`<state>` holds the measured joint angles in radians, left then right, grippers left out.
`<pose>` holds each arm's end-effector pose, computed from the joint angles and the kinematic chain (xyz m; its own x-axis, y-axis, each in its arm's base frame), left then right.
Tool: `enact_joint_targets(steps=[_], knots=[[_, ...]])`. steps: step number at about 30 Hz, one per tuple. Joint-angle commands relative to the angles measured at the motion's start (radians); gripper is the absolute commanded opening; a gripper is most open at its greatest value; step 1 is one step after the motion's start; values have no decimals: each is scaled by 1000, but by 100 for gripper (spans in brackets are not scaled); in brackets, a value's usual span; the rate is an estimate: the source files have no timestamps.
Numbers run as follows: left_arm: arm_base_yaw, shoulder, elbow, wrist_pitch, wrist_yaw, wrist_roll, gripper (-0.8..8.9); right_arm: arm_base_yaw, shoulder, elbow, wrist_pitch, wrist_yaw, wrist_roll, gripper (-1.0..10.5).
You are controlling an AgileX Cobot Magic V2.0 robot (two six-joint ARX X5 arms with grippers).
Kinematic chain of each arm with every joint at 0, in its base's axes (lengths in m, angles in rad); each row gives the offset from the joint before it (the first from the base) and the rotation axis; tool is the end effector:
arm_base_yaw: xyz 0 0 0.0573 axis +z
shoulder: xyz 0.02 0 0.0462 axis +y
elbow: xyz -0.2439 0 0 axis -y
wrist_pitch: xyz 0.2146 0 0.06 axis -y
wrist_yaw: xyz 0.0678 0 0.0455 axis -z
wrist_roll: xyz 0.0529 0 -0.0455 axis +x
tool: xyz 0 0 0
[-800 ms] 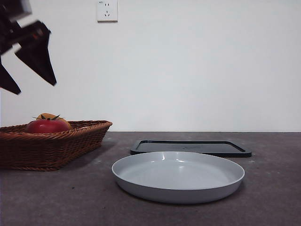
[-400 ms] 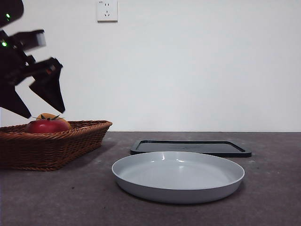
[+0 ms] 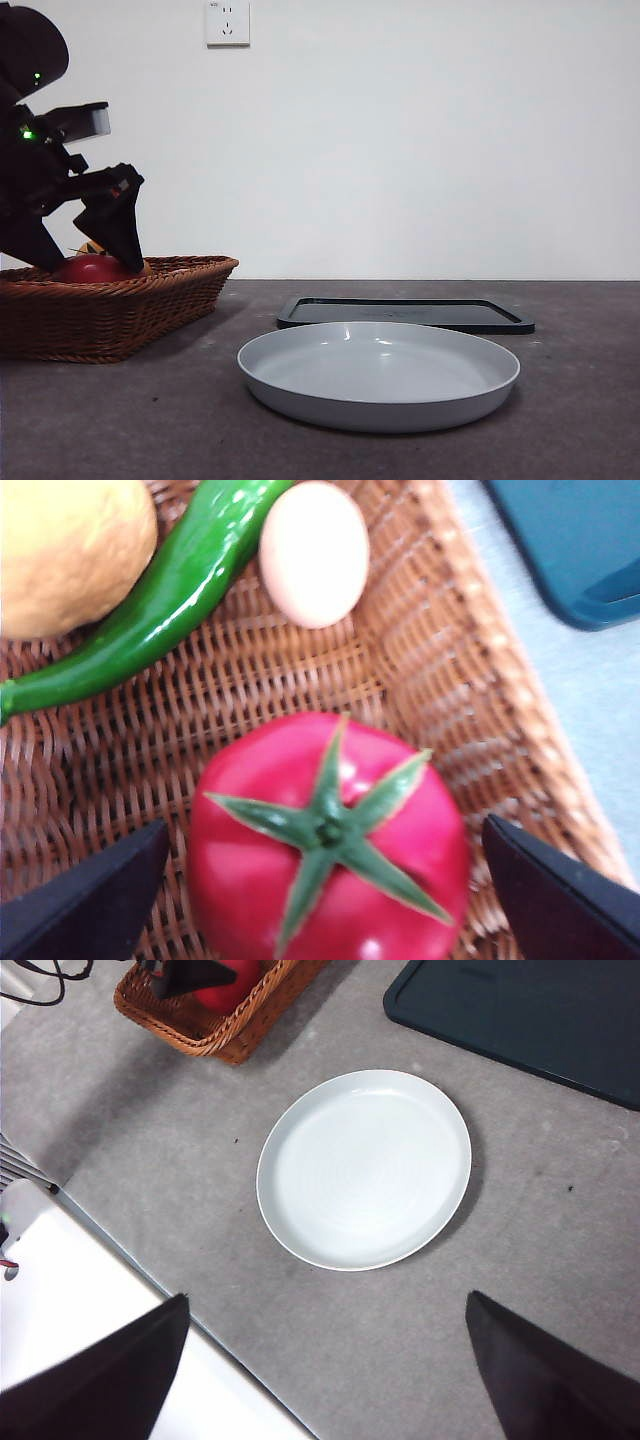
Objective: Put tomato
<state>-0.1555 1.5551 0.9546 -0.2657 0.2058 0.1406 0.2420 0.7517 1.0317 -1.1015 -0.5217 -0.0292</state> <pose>0.2992 -0.0579 0.1845 0.5948 -0.3001 -0.7458 0.3851 0.9207 -0.0634 0.0994 0.0517 0.3038 0.4539 0.6253 -0.6348 -0.5578 0.7549 0.3448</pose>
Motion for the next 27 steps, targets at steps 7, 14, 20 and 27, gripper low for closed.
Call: enact_joint_targets(steps=[7, 14, 20, 27], knots=[[-3, 41, 21, 15, -4, 8, 496, 5, 5, 19, 8, -2, 3, 441], [-3, 42, 21, 10, -4, 7, 336, 5, 5, 19, 8, -2, 3, 441], [-3, 40, 22, 2, -3, 4, 329, 5, 5, 19, 8, -2, 3, 441], [-10, -6, 93, -74, 23, -7, 329, 5, 5, 19, 8, -2, 3, 441]])
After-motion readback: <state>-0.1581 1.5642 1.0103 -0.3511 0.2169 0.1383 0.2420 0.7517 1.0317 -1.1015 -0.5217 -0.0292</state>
